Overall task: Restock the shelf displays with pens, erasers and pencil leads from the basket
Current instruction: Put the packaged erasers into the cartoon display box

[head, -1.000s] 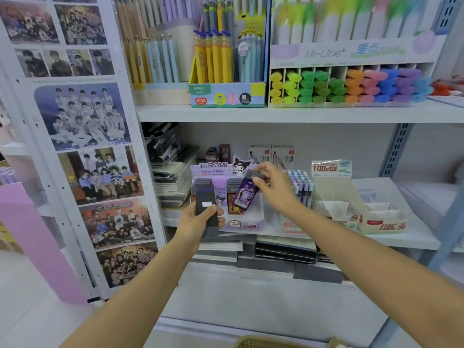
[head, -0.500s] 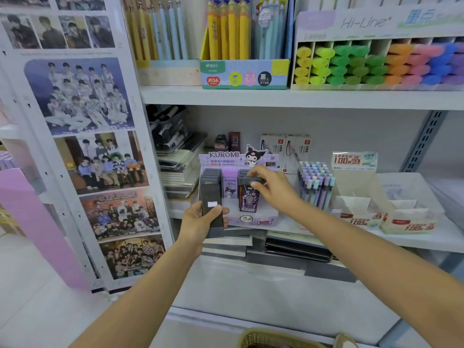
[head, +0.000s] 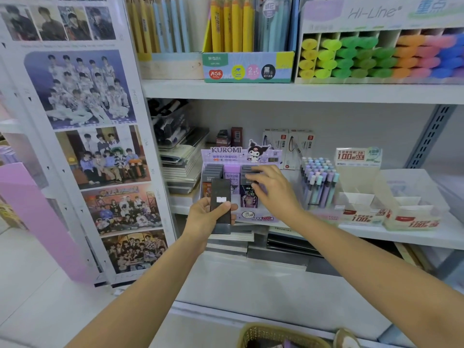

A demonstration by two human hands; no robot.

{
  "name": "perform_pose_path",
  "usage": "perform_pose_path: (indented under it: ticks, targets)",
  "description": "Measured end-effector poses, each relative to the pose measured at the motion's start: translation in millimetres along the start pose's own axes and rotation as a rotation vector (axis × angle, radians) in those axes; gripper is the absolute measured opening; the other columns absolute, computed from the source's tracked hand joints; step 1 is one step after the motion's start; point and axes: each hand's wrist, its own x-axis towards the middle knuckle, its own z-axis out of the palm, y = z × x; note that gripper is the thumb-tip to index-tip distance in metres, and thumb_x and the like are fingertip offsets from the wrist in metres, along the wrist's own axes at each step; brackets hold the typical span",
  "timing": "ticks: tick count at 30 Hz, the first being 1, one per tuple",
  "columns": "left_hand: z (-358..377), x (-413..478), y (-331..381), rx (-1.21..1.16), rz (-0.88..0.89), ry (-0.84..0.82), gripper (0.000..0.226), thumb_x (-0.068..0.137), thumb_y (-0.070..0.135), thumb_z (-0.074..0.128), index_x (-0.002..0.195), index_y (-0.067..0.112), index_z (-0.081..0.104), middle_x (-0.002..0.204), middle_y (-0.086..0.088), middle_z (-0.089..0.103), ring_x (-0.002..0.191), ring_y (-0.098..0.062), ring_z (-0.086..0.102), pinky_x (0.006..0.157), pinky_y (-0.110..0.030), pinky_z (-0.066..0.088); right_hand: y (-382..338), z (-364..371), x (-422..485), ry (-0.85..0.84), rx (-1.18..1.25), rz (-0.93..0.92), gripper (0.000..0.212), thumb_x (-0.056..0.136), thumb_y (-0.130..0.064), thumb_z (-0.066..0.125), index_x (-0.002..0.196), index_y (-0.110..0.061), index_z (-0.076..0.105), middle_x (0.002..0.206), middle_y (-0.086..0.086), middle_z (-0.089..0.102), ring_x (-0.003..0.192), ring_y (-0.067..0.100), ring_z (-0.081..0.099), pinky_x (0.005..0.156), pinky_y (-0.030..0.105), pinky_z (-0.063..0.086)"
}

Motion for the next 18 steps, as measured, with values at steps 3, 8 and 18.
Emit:
perform_pose_path:
  ticks: [3,8,18]
  targets:
    - [6.7,-4.8,4.3,0.055,0.005,-0.025,0.027,0.089,0.013,0.067,0.114,0.006,0.060,0.096,-0.010,0.076,0.076,-0.024,0.072,0.083,-0.040,0.057,-10.3,-14.4,6.2,0.011,0.208,0.140,0.034,0.094,-0.016,0.059,0.128,-0.014,0.060,0.128,0.003,0.055,0.110,0.018,0.055,0.097,0.025,0.040]
    - [28.5,-21.9,15.2,0.047,0.022,-0.093,0.023,0.088,0.006,0.068,0.107,0.000,0.058,0.093,-0.018,0.074,0.070,-0.025,0.071,0.064,-0.030,0.058,-30.0,-35.4,8.8,-0.242,0.756,0.363,0.034,0.094,-0.014,0.060,0.128,-0.010,0.059,0.099,0.008,0.068,0.054,0.012,0.060,0.053,0.022,0.051]
    - [34.0,-34.9,40.5,-0.042,-0.266,0.064,0.048,0.090,0.054,0.057,0.095,0.006,0.063,0.093,-0.011,0.072,0.086,-0.025,0.069,0.068,-0.033,0.056,-32.6,-82.0,-15.6,-0.083,0.771,0.216,0.018,0.088,-0.003,0.065,0.096,-0.018,0.068,0.096,0.006,0.070,0.083,0.025,0.071,0.078,0.033,0.059]
